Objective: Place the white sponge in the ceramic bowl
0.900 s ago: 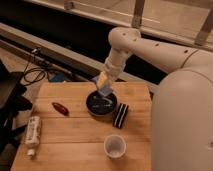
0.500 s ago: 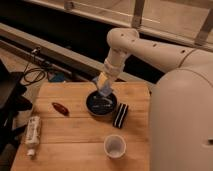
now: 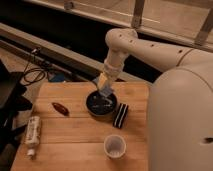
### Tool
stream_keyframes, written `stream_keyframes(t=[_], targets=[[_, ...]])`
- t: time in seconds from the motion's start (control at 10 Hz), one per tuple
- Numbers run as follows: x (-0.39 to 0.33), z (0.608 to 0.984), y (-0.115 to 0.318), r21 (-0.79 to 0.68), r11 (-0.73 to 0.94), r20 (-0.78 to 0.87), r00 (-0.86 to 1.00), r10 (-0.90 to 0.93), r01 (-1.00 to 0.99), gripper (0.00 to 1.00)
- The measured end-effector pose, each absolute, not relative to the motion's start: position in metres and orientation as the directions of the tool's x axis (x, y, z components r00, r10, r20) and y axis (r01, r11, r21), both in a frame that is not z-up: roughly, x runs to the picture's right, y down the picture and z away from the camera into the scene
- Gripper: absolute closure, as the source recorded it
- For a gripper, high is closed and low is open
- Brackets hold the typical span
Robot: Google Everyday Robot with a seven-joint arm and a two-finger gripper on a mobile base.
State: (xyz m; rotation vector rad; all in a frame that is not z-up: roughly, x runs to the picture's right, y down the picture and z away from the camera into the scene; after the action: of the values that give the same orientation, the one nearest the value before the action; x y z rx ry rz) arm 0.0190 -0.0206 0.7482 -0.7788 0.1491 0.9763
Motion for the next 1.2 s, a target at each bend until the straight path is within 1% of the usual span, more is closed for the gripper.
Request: stream_keyframes(t=[0.2, 0.4, 0.5, 0.6, 0.8, 0.9, 1.0, 1.1, 1.2], targets=[[0.01, 0.763, -0.012, -0.552, 0.295, -0.453, 0.577, 0.68, -0.78, 0.59], [0.01, 0.784, -0.001, -0.587, 0.245, -0.461, 0.567, 0.683, -0.772, 0.36], [0.009, 0.791, 0.002, -0.593, 0.239, -0.461, 0.568, 0.682, -0.769, 0.28], [0.007, 0.796, 0.003, -0.597, 0.236, -0.459, 0.568, 0.684, -0.767, 0.24], [0.009, 0.802, 0.003, -0.595, 0.237, -0.449, 0.562, 0.695, -0.768, 0.23], [0.009, 0.802, 0.002, -0.594, 0.24, -0.441, 0.56, 0.701, -0.768, 0.25], [0.006, 0.801, 0.002, -0.596, 0.25, -0.443, 0.571, 0.691, -0.763, 0.34], [0.0, 0.8, 0.005, -0.601, 0.256, -0.457, 0.588, 0.667, -0.757, 0.45], [-0.002, 0.8, 0.007, -0.603, 0.257, -0.459, 0.592, 0.662, -0.755, 0.53]])
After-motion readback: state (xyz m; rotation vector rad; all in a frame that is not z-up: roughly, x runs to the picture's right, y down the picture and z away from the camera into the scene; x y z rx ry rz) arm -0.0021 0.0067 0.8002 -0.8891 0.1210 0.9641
